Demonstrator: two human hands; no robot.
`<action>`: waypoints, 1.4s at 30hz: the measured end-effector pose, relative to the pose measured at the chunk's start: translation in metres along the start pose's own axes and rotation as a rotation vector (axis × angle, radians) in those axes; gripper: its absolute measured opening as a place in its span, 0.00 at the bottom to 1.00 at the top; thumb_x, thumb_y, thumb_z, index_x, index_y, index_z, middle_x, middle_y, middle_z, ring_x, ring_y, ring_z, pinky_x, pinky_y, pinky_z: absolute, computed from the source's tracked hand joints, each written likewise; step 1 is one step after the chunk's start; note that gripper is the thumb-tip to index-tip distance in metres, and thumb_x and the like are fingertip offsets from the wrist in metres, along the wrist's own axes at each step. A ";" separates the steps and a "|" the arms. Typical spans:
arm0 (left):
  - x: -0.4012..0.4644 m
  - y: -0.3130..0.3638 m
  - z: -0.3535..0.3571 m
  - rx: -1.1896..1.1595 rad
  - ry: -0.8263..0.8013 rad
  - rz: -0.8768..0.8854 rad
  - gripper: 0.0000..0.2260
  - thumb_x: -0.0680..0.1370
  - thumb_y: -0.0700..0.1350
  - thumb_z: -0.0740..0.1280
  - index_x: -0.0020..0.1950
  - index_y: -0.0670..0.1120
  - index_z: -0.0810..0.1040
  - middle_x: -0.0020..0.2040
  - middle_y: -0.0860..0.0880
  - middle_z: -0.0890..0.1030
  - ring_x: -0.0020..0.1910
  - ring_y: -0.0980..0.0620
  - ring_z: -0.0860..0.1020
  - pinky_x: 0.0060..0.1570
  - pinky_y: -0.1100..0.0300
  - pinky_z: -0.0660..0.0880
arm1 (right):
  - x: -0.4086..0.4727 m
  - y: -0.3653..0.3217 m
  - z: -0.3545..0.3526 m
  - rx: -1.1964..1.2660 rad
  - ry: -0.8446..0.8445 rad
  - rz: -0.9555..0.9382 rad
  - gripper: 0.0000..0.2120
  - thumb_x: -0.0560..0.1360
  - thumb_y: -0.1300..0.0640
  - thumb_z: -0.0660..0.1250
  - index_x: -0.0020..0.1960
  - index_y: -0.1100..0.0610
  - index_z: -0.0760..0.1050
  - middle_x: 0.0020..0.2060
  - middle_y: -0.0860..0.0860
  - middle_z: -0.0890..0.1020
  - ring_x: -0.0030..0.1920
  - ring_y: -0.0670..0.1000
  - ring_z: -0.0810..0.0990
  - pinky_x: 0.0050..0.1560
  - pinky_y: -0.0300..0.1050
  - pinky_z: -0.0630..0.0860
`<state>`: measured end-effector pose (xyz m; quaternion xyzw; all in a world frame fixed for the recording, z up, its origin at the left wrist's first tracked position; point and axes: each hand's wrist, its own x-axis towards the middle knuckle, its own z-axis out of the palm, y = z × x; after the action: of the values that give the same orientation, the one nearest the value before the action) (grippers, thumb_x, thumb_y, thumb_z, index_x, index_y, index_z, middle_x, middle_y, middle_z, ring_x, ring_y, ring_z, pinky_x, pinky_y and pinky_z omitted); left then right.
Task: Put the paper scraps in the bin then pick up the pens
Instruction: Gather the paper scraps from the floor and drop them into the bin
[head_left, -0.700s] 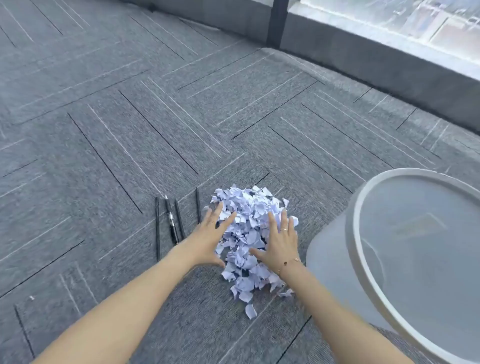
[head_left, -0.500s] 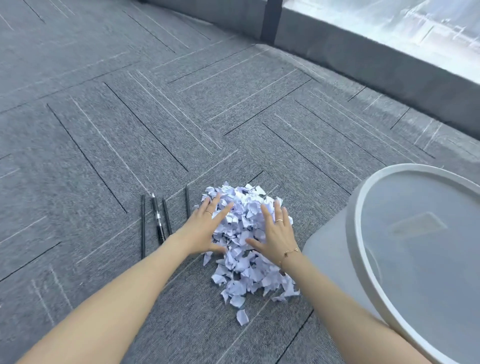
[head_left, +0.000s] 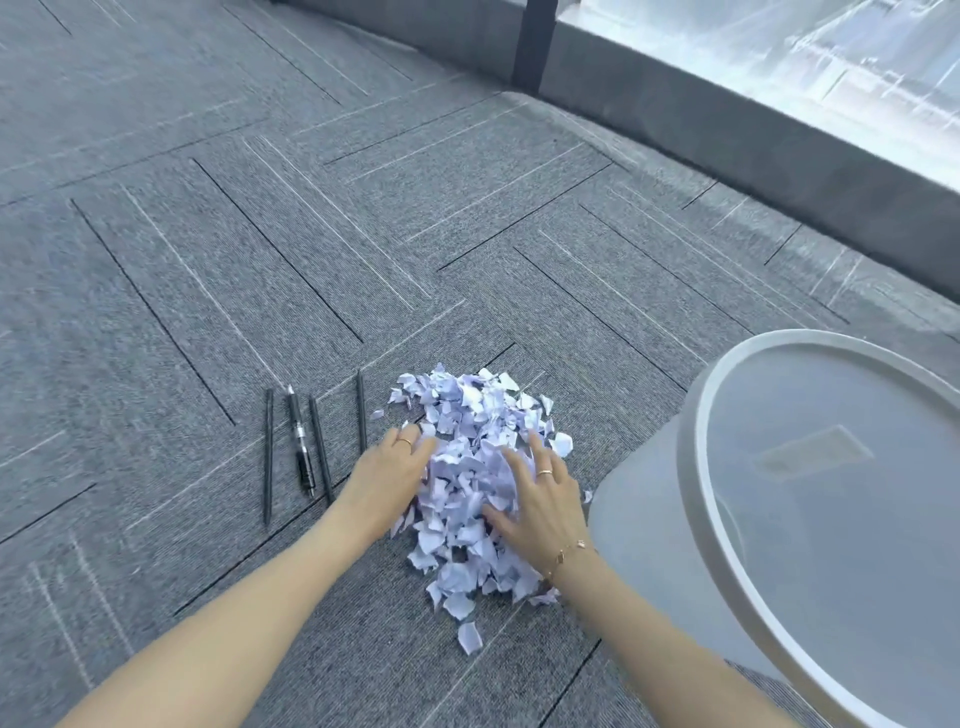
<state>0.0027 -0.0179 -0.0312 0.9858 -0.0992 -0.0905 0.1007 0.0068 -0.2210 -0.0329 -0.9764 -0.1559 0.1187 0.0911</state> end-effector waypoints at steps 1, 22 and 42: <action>0.004 0.001 -0.001 -0.027 -0.016 -0.010 0.19 0.79 0.42 0.57 0.69 0.46 0.63 0.69 0.43 0.66 0.64 0.49 0.69 0.60 0.58 0.73 | 0.002 0.000 0.002 0.002 -0.049 0.017 0.36 0.72 0.34 0.57 0.74 0.49 0.53 0.76 0.56 0.51 0.75 0.58 0.54 0.71 0.57 0.61; -0.011 -0.004 0.005 -0.015 -0.209 0.012 0.07 0.80 0.41 0.55 0.54 0.42 0.70 0.42 0.50 0.71 0.35 0.55 0.70 0.23 0.68 0.63 | 0.004 -0.007 0.015 0.002 -0.042 -0.038 0.07 0.75 0.57 0.64 0.42 0.58 0.67 0.30 0.47 0.66 0.25 0.47 0.64 0.21 0.34 0.52; -0.012 0.052 -0.240 -0.102 -0.065 -0.063 0.13 0.75 0.40 0.59 0.29 0.43 0.66 0.28 0.49 0.70 0.21 0.56 0.64 0.21 0.69 0.61 | -0.011 -0.059 -0.268 0.157 0.013 0.076 0.20 0.77 0.52 0.60 0.28 0.54 0.60 0.27 0.50 0.65 0.37 0.54 0.70 0.30 0.43 0.67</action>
<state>0.0292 -0.0222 0.2134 0.9785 -0.0668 -0.1307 0.1447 0.0497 -0.2074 0.2382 -0.9722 -0.1084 0.1276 0.1637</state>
